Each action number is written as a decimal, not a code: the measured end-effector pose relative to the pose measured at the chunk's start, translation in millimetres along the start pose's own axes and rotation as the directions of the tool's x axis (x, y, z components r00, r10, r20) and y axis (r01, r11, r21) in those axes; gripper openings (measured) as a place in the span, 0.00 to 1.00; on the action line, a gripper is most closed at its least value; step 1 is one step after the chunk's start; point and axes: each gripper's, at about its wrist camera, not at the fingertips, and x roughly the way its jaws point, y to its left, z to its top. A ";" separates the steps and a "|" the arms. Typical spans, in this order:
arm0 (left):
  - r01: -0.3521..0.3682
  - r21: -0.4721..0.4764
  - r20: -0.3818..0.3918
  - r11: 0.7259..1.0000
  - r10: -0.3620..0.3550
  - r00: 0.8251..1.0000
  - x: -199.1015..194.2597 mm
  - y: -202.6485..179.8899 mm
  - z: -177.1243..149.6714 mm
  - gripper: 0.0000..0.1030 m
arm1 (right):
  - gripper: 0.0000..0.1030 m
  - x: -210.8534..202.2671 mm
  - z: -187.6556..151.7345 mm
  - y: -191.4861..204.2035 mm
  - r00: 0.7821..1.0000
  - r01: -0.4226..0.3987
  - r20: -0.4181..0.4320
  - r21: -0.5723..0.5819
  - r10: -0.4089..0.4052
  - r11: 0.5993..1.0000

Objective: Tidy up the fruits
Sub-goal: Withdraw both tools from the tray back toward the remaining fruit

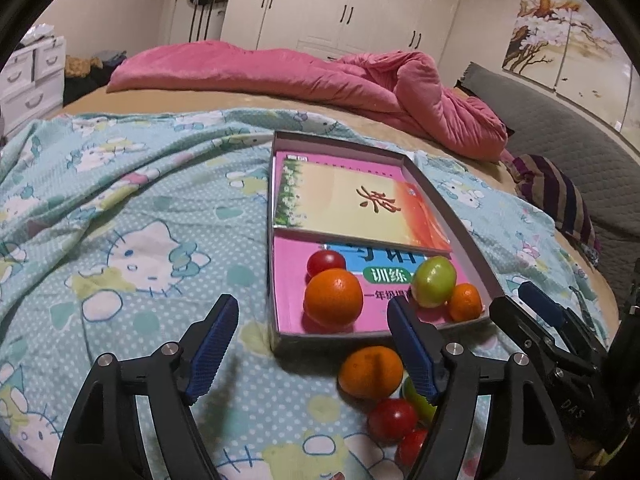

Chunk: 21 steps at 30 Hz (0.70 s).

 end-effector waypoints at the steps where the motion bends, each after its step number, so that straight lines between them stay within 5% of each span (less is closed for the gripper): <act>1: -0.004 -0.001 0.002 1.000 0.004 1.000 -1.0 0.2 -0.8 0.76 | 0.78 -0.4 -0.5 -0.1 1.000 -0.004 -0.002 0.002 0.004 1.000; 21: 0.023 0.069 -0.069 0.997 -0.019 0.997 -21.5 -16.5 -33.5 0.76 | 0.83 -16.0 -11.2 4.9 0.995 -0.069 -0.075 0.019 0.070 0.997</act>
